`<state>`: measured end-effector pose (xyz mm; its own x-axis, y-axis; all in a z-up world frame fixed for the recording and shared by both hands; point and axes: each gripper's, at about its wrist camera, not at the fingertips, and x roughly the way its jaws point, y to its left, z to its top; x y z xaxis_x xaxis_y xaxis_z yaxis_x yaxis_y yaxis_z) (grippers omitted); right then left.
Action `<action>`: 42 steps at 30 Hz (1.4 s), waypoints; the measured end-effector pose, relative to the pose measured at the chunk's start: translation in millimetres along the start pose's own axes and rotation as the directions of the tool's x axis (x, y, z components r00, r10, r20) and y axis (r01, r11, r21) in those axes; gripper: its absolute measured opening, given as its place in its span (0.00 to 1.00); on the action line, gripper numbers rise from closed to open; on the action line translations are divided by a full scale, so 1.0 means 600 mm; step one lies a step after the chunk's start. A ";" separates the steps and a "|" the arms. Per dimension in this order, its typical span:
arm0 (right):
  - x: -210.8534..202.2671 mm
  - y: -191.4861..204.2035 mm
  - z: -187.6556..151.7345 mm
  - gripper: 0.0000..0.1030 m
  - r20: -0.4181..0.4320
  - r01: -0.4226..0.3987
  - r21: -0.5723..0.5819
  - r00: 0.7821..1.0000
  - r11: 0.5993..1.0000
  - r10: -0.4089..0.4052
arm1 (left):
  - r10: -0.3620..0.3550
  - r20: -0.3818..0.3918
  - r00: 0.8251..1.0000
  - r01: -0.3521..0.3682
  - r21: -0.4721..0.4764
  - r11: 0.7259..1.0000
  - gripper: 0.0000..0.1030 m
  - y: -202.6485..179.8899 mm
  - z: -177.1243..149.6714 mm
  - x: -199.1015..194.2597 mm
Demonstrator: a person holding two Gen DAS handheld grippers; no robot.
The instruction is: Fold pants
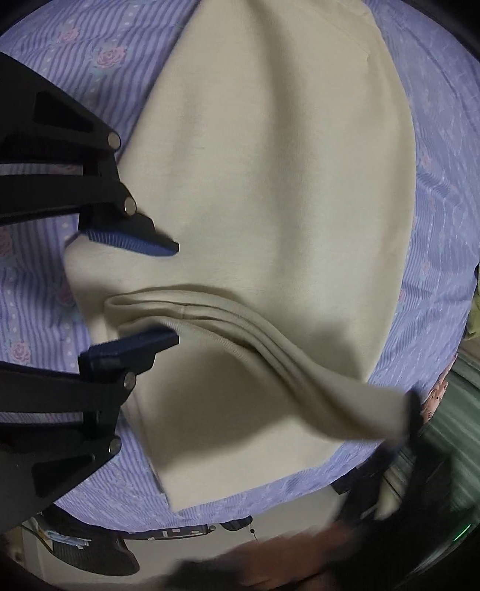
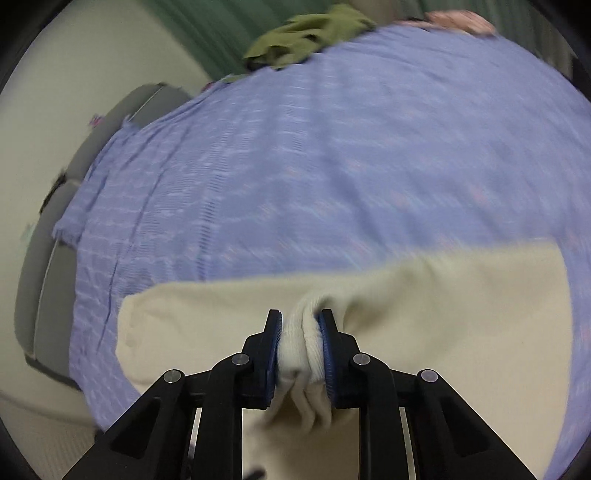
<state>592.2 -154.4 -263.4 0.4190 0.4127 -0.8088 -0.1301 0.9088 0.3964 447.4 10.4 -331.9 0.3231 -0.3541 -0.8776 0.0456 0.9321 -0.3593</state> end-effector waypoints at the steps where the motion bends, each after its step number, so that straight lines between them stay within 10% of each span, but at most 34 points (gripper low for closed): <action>1: 0.009 0.010 0.015 0.22 0.000 0.006 -0.020 1.000 1.000 -0.006 | 0.006 0.002 1.000 -0.006 0.001 1.000 0.38 -0.001 -0.003 -0.001; 11: 0.007 0.105 0.064 0.48 0.090 0.154 -0.217 0.986 0.964 -0.138 | 0.093 -0.008 0.996 -0.094 -0.033 0.995 0.24 0.020 -0.017 -0.017; 15: -0.049 0.095 0.010 0.52 0.125 0.219 -0.208 0.973 0.953 -0.196 | 0.143 0.063 0.988 -0.137 -0.085 0.987 0.53 0.055 -0.031 -0.083; 24: -0.096 0.156 -0.127 0.71 0.122 0.262 -0.190 0.963 0.946 -0.242 | 0.294 0.235 0.926 -0.236 -0.245 0.940 0.84 0.221 -0.047 -0.245; 42: 0.127 0.334 -0.181 0.78 0.006 0.213 -0.268 0.976 0.939 -0.220 | 0.061 0.325 0.944 0.148 -0.579 0.802 0.86 0.525 0.004 -0.131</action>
<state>500.2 65.8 -292.5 0.4427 0.2024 -0.8735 -0.2736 0.9582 0.0834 438.4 332.3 -375.3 0.6153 -0.2523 -0.7468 -0.4630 0.6511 -0.6014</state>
